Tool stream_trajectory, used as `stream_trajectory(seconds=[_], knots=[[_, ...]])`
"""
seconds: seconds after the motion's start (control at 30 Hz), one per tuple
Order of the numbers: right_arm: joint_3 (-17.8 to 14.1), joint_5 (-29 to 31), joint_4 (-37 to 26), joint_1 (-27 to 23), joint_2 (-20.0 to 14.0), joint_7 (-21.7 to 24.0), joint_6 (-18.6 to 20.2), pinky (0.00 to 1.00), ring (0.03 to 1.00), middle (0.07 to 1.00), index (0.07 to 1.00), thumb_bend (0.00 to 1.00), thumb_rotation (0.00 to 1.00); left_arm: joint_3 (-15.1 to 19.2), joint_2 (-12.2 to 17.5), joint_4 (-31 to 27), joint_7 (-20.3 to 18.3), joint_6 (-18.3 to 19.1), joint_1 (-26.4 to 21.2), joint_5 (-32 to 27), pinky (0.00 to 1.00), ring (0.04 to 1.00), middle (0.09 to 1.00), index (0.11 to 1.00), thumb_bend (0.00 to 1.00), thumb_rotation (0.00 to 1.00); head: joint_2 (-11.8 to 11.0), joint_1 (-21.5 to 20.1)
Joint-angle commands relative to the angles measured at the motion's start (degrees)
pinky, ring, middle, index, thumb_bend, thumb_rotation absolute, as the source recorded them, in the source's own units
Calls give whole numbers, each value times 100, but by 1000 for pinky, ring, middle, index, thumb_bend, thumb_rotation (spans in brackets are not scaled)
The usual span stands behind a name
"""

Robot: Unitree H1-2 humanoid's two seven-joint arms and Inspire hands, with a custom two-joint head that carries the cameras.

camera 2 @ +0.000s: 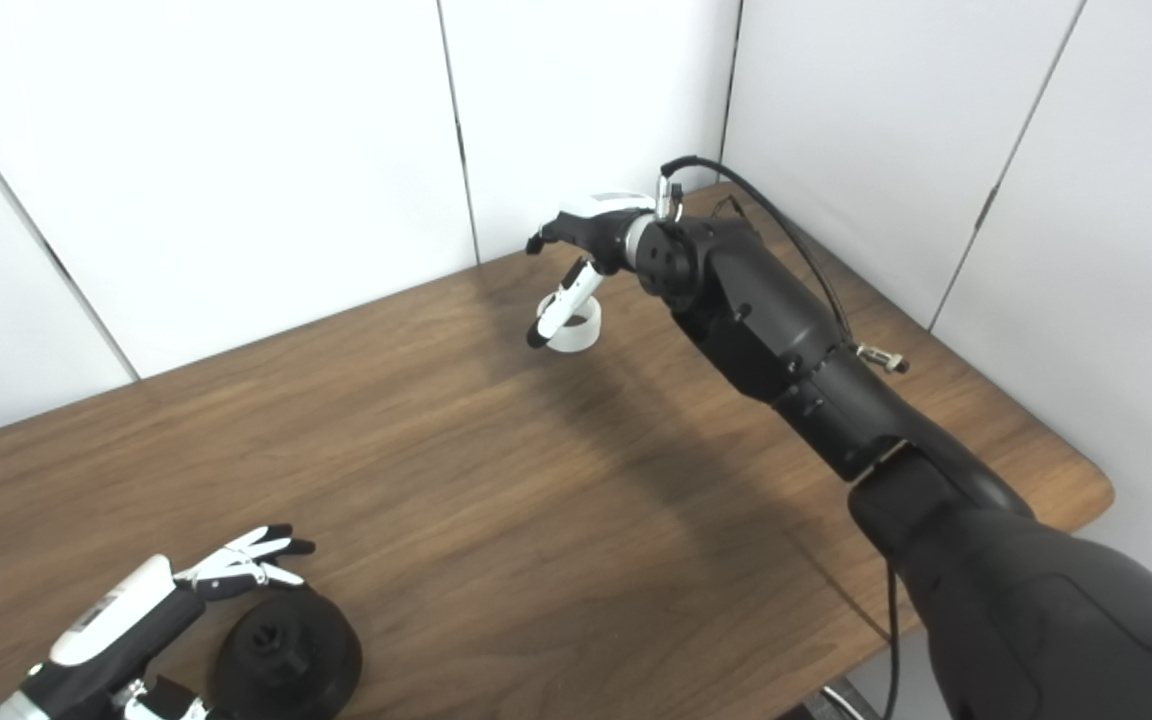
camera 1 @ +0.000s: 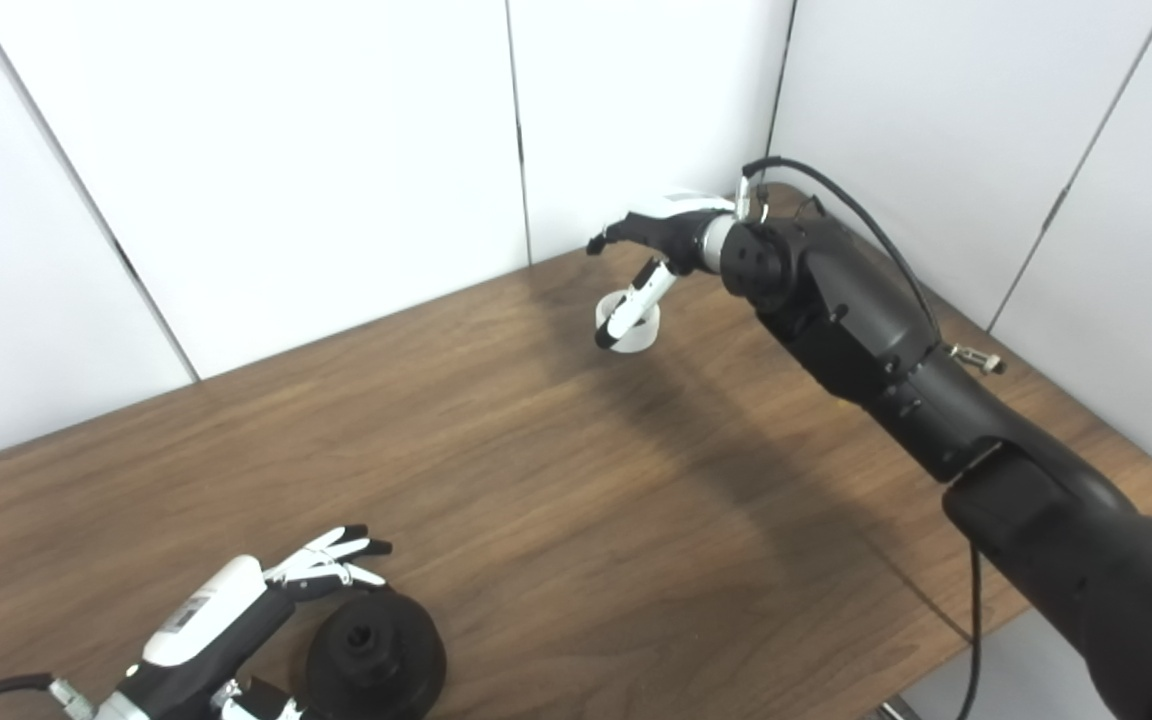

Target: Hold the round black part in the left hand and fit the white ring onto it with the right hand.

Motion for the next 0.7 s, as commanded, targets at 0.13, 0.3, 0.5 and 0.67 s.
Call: stream_trajectory(seconds=[0.13,0.3,0.5,0.67], knots=[[-4,106,158,-376,-258,-75,-15,1000,978,952,914,971,411,-66,249,179,-342,207,158,241,794,967,900,492,520,71,4,33],[76,125,363,-427,-242,-111,-4,1000,978,966,938,983,390,-57,229,177,-339,224,167,250,799,966,897,492,520,70,4,82],[162,126,595,-462,-163,-241,-42,1000,980,959,932,998,337,-55,234,202,-375,233,156,193,809,969,901,492,520,70,15,102],[229,211,834,-481,-77,-363,-113,1000,975,955,924,996,316,-51,232,215,-349,198,167,215,797,969,899,492,520,70,5,139]])
